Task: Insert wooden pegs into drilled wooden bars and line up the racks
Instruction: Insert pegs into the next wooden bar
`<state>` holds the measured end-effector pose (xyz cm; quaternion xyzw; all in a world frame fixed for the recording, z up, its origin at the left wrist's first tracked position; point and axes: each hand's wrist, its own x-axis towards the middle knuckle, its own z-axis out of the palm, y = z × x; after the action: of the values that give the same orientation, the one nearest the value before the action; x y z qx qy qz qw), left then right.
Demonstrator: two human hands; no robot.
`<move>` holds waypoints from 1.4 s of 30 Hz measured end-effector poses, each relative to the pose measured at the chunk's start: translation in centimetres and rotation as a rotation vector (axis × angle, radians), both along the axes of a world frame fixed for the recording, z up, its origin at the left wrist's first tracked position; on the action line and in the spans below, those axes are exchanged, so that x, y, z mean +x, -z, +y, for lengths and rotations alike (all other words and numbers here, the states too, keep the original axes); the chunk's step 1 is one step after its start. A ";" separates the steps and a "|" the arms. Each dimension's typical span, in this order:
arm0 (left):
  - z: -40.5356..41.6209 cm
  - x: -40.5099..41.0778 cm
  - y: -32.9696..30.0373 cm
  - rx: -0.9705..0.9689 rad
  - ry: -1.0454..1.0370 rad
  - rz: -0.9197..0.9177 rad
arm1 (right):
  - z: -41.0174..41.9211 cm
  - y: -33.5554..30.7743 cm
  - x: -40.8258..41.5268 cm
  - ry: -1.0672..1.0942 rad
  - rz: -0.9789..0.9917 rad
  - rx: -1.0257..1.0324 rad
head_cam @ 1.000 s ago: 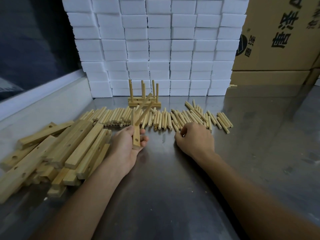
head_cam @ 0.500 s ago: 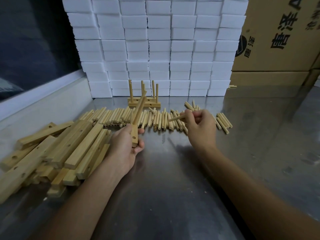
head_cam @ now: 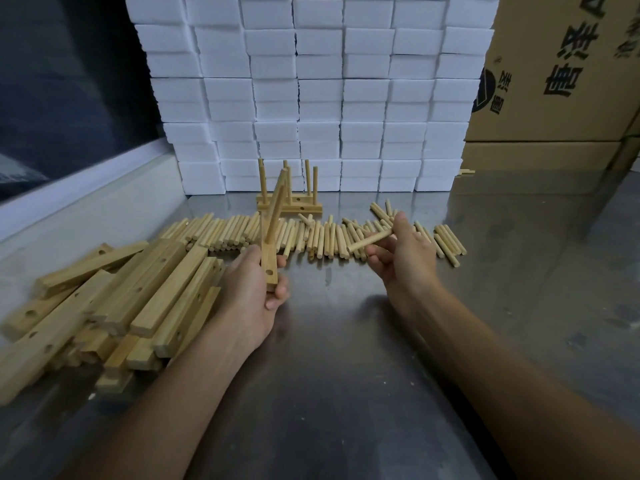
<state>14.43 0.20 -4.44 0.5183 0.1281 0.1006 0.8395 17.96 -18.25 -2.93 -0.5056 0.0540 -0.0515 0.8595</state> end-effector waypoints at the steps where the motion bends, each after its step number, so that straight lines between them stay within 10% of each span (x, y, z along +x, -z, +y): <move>1: -0.1 0.0 -0.1 -0.041 0.026 -0.005 | 0.1 -0.1 0.0 -0.010 0.000 0.006; 30: -2.4 2.2 -0.6 -0.203 0.265 -0.007 | 2.2 0.2 -1.9 -0.455 -0.192 -0.302; 42: -2.7 2.2 -0.2 -0.125 0.219 0.007 | 3.2 -0.8 -2.4 -0.218 -0.602 -0.919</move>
<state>16.66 -2.51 -4.20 0.4761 0.0799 -0.0017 0.8758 15.56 -15.07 -2.16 -0.7938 -0.2744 -0.1225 0.5287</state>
